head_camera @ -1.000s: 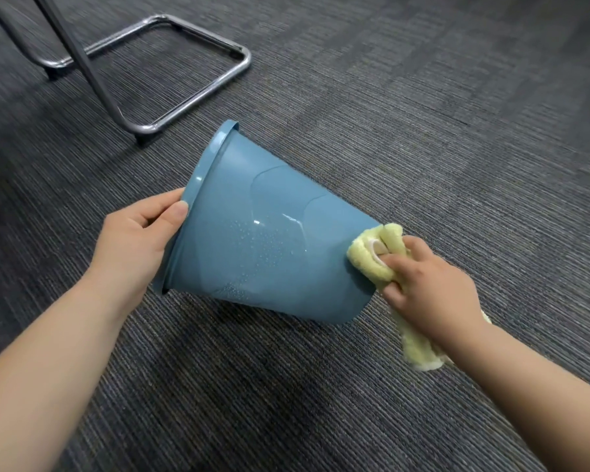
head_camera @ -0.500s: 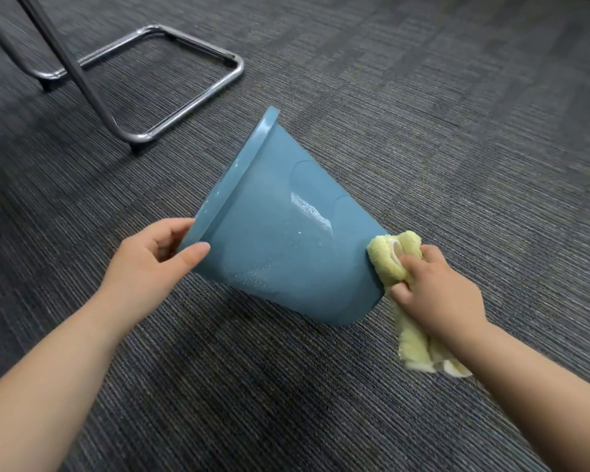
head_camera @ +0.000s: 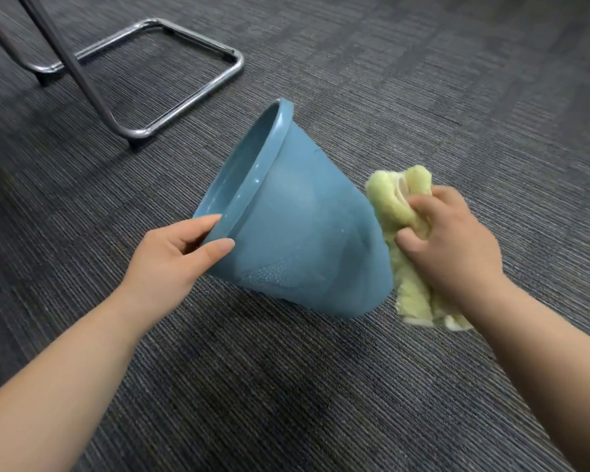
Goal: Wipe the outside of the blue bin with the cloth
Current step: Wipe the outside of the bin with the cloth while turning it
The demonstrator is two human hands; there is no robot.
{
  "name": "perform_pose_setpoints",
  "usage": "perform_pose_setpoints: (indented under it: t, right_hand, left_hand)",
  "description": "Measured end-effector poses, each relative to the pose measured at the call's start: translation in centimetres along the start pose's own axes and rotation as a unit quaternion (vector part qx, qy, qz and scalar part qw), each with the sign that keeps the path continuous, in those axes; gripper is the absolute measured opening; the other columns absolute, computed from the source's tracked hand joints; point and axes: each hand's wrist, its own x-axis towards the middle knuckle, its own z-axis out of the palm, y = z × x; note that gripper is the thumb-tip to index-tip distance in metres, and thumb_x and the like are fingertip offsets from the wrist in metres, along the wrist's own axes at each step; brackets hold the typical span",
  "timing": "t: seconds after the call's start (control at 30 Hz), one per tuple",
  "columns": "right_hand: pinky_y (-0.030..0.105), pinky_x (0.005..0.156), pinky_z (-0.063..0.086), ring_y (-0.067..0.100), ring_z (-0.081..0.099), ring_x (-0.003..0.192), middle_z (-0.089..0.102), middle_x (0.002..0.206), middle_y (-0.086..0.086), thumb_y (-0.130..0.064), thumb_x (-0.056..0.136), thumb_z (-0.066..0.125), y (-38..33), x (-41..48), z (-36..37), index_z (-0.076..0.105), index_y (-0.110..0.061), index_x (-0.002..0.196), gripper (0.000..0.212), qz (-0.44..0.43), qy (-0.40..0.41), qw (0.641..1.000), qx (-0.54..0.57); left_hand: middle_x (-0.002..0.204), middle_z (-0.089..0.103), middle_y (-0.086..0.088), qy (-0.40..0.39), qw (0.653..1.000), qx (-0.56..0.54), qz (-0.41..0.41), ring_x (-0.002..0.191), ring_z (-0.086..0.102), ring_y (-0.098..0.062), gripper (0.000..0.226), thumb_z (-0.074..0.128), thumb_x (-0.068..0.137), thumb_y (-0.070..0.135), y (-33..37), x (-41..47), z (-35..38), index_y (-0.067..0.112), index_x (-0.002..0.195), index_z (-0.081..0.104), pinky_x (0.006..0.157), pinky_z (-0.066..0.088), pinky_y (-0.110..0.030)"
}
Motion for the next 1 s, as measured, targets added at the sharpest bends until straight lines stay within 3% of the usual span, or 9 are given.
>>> perform_pose_setpoints:
  t: [0.13,0.27,0.37,0.47,0.57,0.67,0.83,0.93,1.0]
  right_hand:
    - [0.029,0.062,0.032,0.029,0.055,0.095,0.046,0.129,-0.001,-0.024,0.075,0.055,-3.5,-0.1,-1.0,0.058,-0.025,0.105,0.030,-0.099,0.035,0.994,0.027]
    - [0.028,0.062,0.032,0.032,0.058,0.091,0.049,0.130,0.003,-0.021,0.071,0.061,-5.3,-1.3,-0.8,0.061,-0.025,0.106,0.035,-0.151,0.031,0.988,0.015]
    - [0.029,0.050,0.043,0.032,0.065,0.069,0.063,0.114,0.013,-0.015,0.059,0.072,-6.5,-3.1,-0.2,0.068,-0.019,0.093,0.035,-0.223,0.013,0.975,0.010]
    - [0.026,0.045,0.046,0.028,0.065,0.060,0.068,0.105,0.012,-0.018,0.056,0.067,-6.9,-3.9,0.3,0.070,-0.019,0.086,0.031,-0.274,-0.016,0.961,-0.012]
    - [0.030,0.056,0.045,0.030,0.064,0.078,0.060,0.120,0.007,-0.019,0.065,0.068,-6.2,-2.5,0.2,0.066,-0.024,0.098,0.033,-0.227,-0.013,0.974,-0.004]
    - [0.028,0.061,0.035,0.027,0.058,0.094,0.047,0.130,-0.002,-0.026,0.074,0.059,-4.6,-1.0,0.5,0.058,-0.031,0.108,0.034,-0.157,0.008,0.988,-0.011]
    - [0.027,0.061,0.033,0.029,0.059,0.092,0.048,0.131,0.003,-0.034,0.073,0.065,-4.6,-1.9,1.1,0.060,-0.025,0.106,0.035,-0.170,0.010,0.985,0.002]
    - [0.033,0.052,0.048,0.032,0.066,0.076,0.060,0.120,0.014,-0.019,0.065,0.076,-5.3,-3.0,1.3,0.066,-0.019,0.098,0.035,-0.220,0.007,0.975,0.013]
    - [0.033,0.047,0.050,0.031,0.067,0.069,0.064,0.112,0.016,-0.014,0.060,0.078,-5.2,-3.2,1.2,0.068,-0.017,0.093,0.034,-0.244,0.013,0.970,0.015]
  left_hand:
    - [0.070,0.062,0.041,-0.030,0.999,-0.003,0.029,0.077,0.057,0.018,0.043,0.062,0.074,0.004,0.9,0.1,1.2,0.047,0.075,0.062,0.072,0.042,-0.001]
    - [0.069,0.061,0.043,-0.030,0.999,0.009,0.043,0.076,0.056,0.020,0.042,0.062,0.075,0.003,0.9,0.0,1.3,0.045,0.078,0.061,0.069,0.039,0.001]
    - [0.070,0.061,0.042,-0.028,0.999,0.009,0.040,0.077,0.057,0.019,0.039,0.061,0.076,0.005,0.6,0.0,0.9,0.044,0.079,0.060,0.069,0.039,0.001]
    - [0.070,0.062,0.041,-0.034,0.999,-0.007,0.026,0.076,0.058,0.017,0.025,0.061,0.071,0.016,0.7,0.2,0.5,0.039,0.084,0.061,0.067,0.040,0.000]
    - [0.072,0.065,0.037,-0.042,0.998,-0.039,0.011,0.077,0.060,0.014,0.022,0.058,0.064,0.026,0.8,0.1,0.3,0.038,0.083,0.063,0.068,0.043,-0.003]
    - [0.073,0.065,0.036,-0.049,0.997,-0.057,0.007,0.079,0.060,0.013,0.023,0.059,0.065,0.022,0.7,0.0,0.3,0.036,0.083,0.064,0.070,0.044,-0.004]
    - [0.072,0.063,0.039,-0.042,0.998,-0.042,0.018,0.080,0.059,0.015,0.024,0.060,0.069,0.017,0.5,-0.1,0.5,0.036,0.083,0.063,0.071,0.043,-0.002]
    - [0.074,0.065,0.037,-0.041,0.998,-0.045,0.014,0.080,0.060,0.013,0.022,0.060,0.066,0.023,0.5,-0.1,0.3,0.038,0.083,0.064,0.071,0.044,-0.004]
    - [0.074,0.066,0.035,-0.043,0.998,-0.056,0.008,0.080,0.061,0.012,0.022,0.059,0.064,0.025,0.6,-0.2,0.3,0.038,0.081,0.065,0.070,0.044,-0.005]
